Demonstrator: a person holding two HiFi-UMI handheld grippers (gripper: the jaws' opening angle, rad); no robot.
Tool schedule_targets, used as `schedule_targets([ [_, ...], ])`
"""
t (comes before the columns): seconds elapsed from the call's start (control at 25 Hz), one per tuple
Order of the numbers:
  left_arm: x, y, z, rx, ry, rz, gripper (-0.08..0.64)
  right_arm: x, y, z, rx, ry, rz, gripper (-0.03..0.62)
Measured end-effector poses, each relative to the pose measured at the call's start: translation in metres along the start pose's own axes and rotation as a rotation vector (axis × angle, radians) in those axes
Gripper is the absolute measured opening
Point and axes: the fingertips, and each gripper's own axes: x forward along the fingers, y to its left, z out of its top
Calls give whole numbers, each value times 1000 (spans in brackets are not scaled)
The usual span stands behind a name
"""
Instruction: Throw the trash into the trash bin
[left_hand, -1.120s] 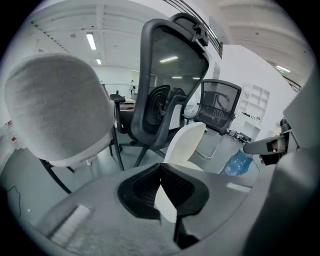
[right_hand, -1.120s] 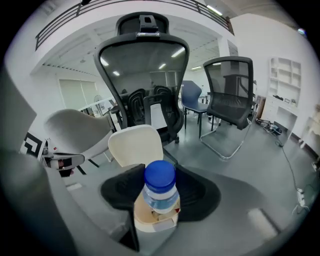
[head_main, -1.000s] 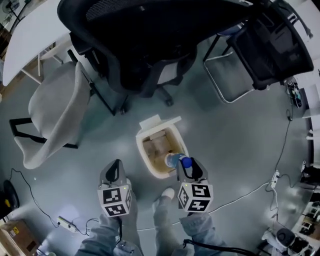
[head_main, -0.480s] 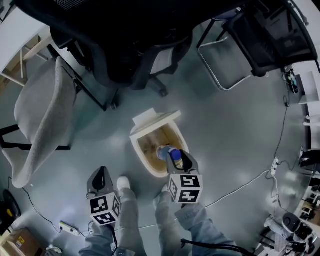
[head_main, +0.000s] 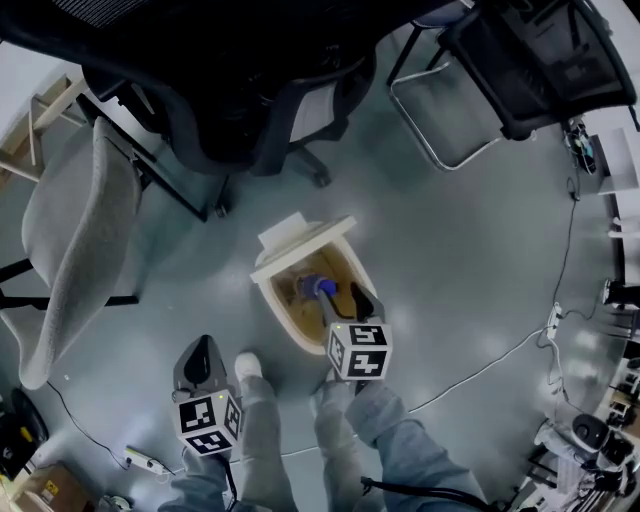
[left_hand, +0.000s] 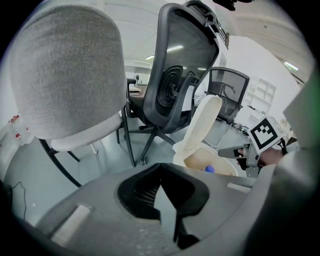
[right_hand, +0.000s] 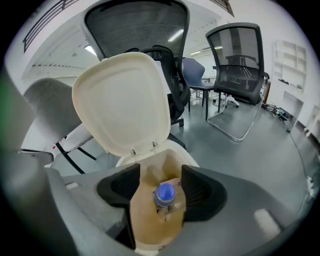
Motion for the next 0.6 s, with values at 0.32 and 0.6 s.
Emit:
schedule_targets([
  [0.32,1,-4,-4,0,5,-2,9,-10,-12,2,32,-10,-24,262],
  [0.6,1,-16,-4,17,5,-23,9,-20,-14,4,44,-35,-15,261],
])
